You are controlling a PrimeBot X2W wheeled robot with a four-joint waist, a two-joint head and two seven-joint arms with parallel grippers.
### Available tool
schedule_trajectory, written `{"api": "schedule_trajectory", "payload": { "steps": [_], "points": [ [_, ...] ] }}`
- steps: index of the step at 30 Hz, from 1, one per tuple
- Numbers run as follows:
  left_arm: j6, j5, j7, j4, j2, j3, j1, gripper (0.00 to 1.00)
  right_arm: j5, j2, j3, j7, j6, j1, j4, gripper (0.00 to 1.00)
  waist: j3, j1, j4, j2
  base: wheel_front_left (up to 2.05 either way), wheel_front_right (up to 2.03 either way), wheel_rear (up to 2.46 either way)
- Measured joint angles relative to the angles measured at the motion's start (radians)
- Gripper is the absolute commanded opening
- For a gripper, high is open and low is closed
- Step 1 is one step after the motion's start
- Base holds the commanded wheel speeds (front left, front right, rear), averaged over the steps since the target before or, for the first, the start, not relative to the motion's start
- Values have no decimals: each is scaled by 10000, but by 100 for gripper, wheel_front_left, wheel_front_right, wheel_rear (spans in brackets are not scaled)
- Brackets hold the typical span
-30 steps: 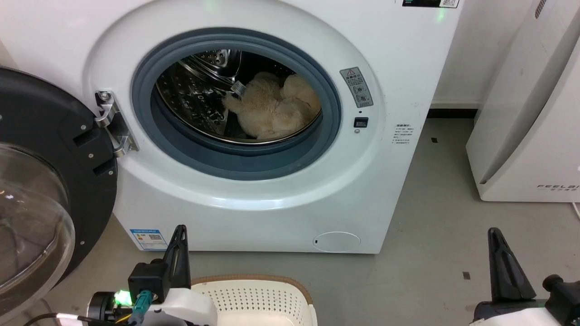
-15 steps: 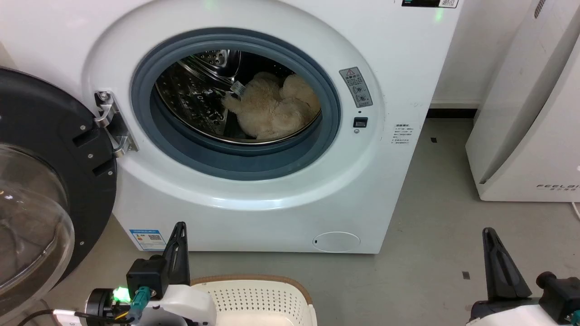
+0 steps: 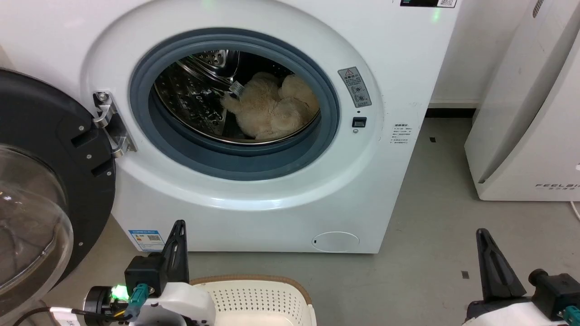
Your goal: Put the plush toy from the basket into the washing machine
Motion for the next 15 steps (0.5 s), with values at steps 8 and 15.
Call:
{"api": "schedule_trajectory", "payload": {
  "steps": [8, 15],
  "points": [
    [-40, 67, 174, -144, 0, 42, 28, 0, -90, 0, 48, 161, 0, -28, 0, 0, 0, 0, -19, 0, 0, 0, 0],
    [-88, 71, 286, -263, -2, 75, 117, 0, -257, 0, 86, 280, 0, -82, 0, 0, 0, -1, -34, 0, 0, 0, 0]
  ]
}}
